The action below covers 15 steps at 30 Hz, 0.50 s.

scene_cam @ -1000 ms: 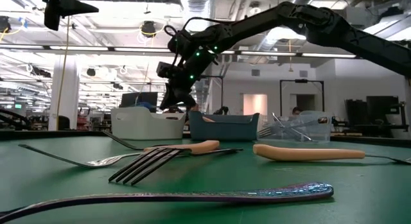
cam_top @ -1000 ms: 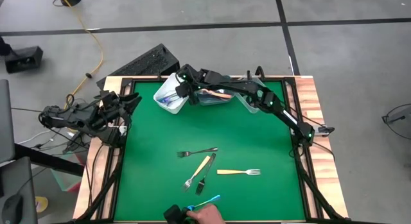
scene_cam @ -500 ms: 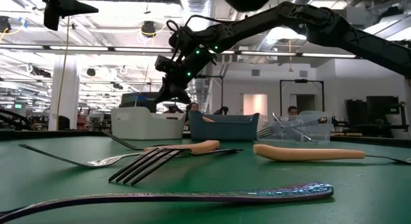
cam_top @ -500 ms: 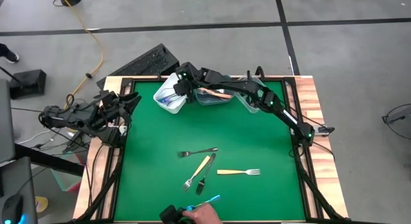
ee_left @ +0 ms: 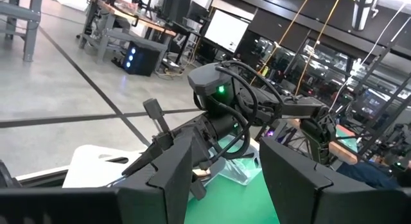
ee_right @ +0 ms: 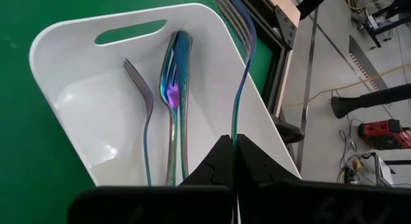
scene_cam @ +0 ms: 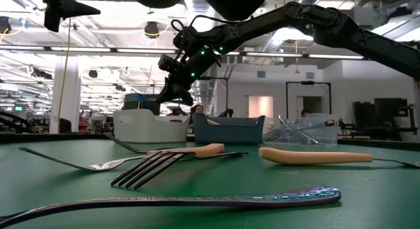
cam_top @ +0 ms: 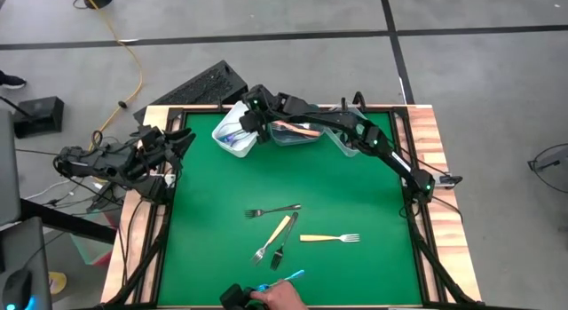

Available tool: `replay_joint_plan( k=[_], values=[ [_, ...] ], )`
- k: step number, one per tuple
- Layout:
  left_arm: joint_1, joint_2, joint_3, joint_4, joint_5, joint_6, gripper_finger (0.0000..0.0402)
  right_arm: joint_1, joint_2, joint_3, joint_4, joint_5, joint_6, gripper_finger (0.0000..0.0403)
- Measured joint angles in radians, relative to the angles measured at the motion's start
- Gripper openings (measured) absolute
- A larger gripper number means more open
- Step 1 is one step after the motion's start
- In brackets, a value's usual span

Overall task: Sort silverware by color (type)
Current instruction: Put the blue fork into the white bin

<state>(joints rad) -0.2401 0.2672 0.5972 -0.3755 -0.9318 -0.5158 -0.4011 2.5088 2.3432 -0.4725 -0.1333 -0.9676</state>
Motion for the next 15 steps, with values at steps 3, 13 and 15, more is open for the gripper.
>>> replay_joint_plan(
  k=[3, 13, 15],
  values=[
    [0.0, 0.0, 0.0, 0.0, 0.0, -0.001, 0.0164, 0.0, 0.0, 0.0, 0.0, 0.0, 0.0, 0.0018],
    [0.0, 0.0, 0.0, -0.001, -0.022, -0.002, 0.0164, 0.0, 0.0, 0.0, 0.003, 0.002, 0.0, 0.0019],
    [0.0, 0.0, 0.0, 0.0, -0.022, -0.004, 0.0164, 0.0, 0.0, 0.0, -0.002, 0.003, 0.0, 0.0019]
  ],
)
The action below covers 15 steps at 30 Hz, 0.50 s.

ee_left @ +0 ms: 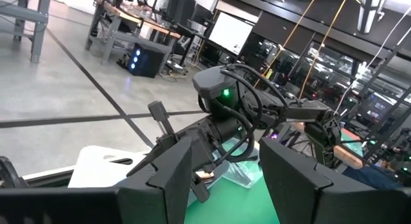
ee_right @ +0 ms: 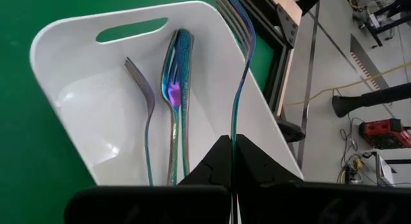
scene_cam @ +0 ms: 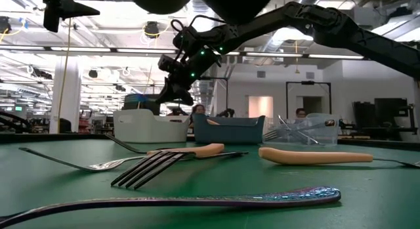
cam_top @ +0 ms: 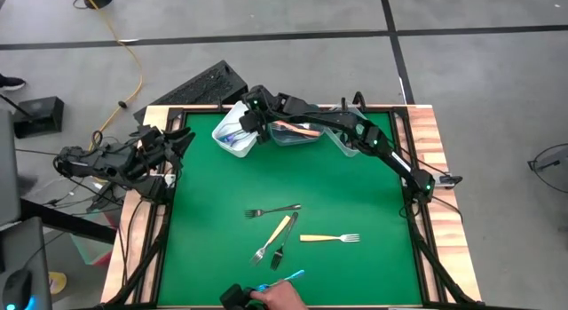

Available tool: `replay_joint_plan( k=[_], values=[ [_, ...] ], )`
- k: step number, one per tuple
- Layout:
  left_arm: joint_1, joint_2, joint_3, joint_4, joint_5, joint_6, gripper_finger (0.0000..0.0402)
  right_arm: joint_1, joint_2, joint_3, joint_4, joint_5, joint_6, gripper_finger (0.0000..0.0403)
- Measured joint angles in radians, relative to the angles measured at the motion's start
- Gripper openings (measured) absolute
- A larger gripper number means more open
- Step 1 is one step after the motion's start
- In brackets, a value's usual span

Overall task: Sort silverware by color (type)
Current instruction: Put the blue fork into the white bin

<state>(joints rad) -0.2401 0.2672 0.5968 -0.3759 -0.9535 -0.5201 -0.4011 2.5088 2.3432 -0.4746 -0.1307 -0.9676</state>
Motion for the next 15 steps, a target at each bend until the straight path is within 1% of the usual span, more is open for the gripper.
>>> replay_joint_plan(
  k=[7, 11, 15],
  values=[
    [0.0, 0.0, 0.0, 0.0, 0.003, -0.007, 0.0164, 0.001, -0.002, -0.027, -0.013, 0.0, 0.004, 0.0018],
    [0.0, 0.0, 0.0, 0.0, 0.003, -0.005, 0.0164, 0.001, -0.002, -0.066, 0.013, 0.001, 0.002, 0.0018],
    [0.0, 0.0, 0.0, 0.0, 0.003, -0.003, 0.0164, 0.001, -0.001, -0.076, 0.018, 0.007, 0.002, 0.0018]
  ],
)
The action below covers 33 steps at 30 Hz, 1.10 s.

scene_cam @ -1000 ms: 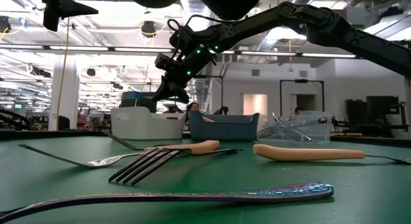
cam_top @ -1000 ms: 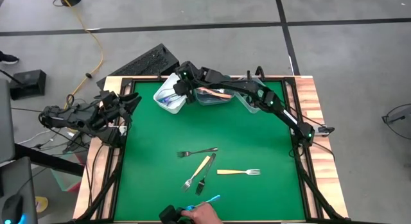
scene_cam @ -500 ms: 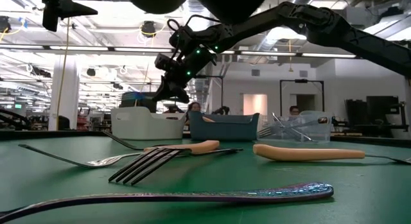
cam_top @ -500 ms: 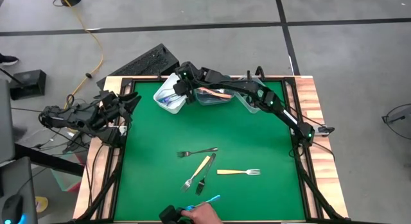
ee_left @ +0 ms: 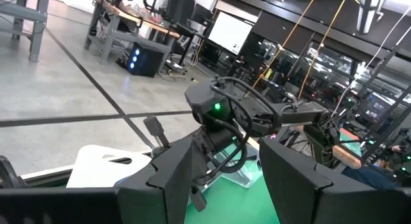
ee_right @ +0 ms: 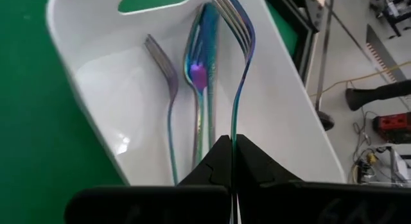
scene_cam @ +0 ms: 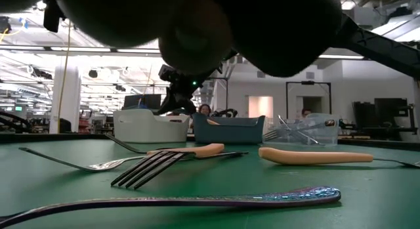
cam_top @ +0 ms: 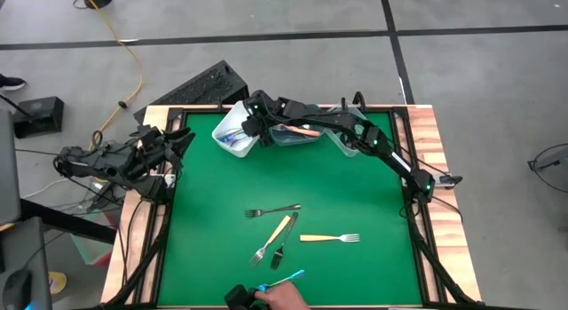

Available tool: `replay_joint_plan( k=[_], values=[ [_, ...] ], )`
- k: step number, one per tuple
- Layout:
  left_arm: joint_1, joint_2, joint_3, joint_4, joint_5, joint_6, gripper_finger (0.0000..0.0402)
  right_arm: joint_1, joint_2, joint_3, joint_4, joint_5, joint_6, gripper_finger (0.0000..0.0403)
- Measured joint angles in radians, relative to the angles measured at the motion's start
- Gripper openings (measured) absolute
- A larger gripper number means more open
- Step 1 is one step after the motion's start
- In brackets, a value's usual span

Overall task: Sort silverware by color (type)
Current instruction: Put the blue fork into the white bin, then put the yellow fork into the blue bin

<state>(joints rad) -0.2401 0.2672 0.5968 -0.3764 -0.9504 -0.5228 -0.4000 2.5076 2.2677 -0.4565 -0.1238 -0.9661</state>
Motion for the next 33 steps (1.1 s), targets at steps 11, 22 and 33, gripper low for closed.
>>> replay_joint_plan(
  k=[11, 22, 33],
  values=[
    [0.0, 0.0, 0.0, 0.0, -0.002, 0.003, 0.0164, 0.001, 0.0, 0.0, 0.135, 0.044, 0.0, 0.0047],
    [0.0, 0.0, 0.0, 0.0, -0.003, 0.002, 0.0164, 0.001, 0.0, 0.0, 0.138, 0.046, 0.048, 0.0075],
    [0.0, 0.0, 0.0, 0.0, -0.003, 0.002, 0.0164, 0.008, -0.045, 0.0, 0.155, 0.173, 0.072, 0.008]
  ],
)
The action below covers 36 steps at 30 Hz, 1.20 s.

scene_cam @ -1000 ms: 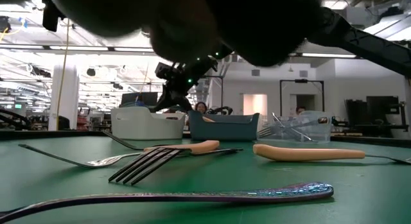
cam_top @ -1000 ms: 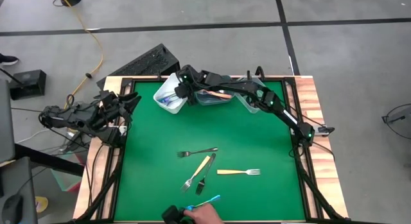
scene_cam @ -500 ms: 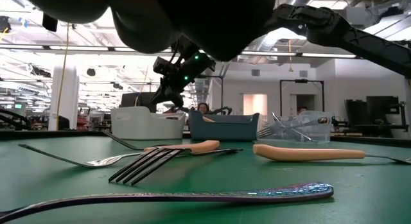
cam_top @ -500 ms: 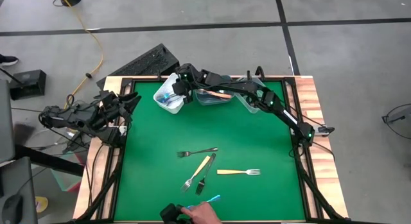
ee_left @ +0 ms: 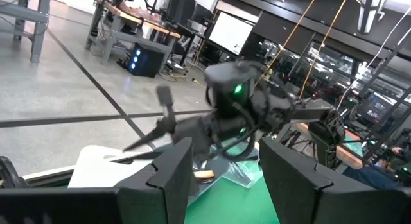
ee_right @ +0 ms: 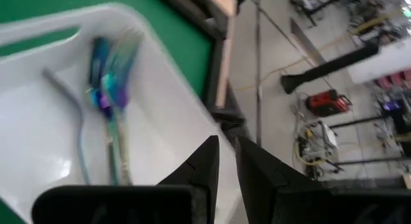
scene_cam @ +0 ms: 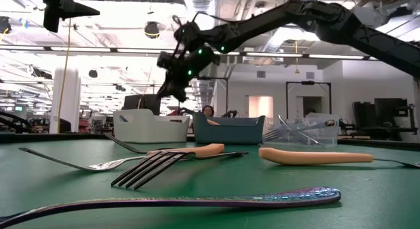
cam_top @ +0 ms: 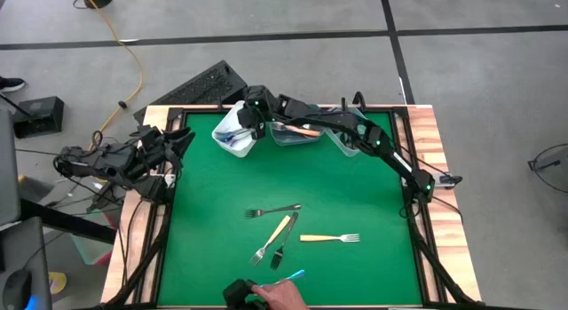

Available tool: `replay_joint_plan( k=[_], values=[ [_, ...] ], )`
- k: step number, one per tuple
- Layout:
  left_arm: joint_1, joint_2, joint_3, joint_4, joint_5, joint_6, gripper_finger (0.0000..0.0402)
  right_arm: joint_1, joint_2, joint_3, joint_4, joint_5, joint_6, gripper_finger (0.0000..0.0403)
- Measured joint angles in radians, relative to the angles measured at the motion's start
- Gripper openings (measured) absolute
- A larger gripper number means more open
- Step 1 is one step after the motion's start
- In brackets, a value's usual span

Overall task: Sort silverware by color (type)
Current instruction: Put the yellow fork into the blue bin

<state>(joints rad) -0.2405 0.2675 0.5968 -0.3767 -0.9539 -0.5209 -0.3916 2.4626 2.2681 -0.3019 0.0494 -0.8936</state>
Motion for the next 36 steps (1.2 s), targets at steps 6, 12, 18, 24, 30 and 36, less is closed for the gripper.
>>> replay_joint_plan(
  k=[6, 12, 18, 24, 30, 36],
  values=[
    [0.0, 0.0, 0.0, 0.0, -0.001, -0.026, 0.0164, -0.006, -0.068, 0.001, -0.002, 0.006, 0.117, 0.008],
    [0.0, 0.0, 0.0, 0.0, 0.007, -0.131, 0.0164, -0.024, -0.174, 0.001, -0.021, -0.035, 0.181, 0.0077],
    [0.0, -0.008, 0.0, 0.001, 0.078, -0.175, 0.0164, -0.062, -0.272, 0.001, -0.048, -0.125, 0.345, 0.0076],
    [0.0, -0.031, 0.0, 0.001, 0.136, -0.184, 0.0164, -0.101, -0.367, 0.001, -0.085, -0.234, 0.522, 0.0076],
    [0.0, -0.082, 0.0, -0.001, 0.209, -0.2, 0.0164, -0.109, -0.469, 0.001, -0.203, -0.293, 0.556, 0.0075],
    [0.0, -0.125, 0.0, -0.054, 0.218, -0.186, 0.0164, -0.109, -0.579, 0.001, -0.404, -0.296, 0.53, 0.0075]
  ],
)
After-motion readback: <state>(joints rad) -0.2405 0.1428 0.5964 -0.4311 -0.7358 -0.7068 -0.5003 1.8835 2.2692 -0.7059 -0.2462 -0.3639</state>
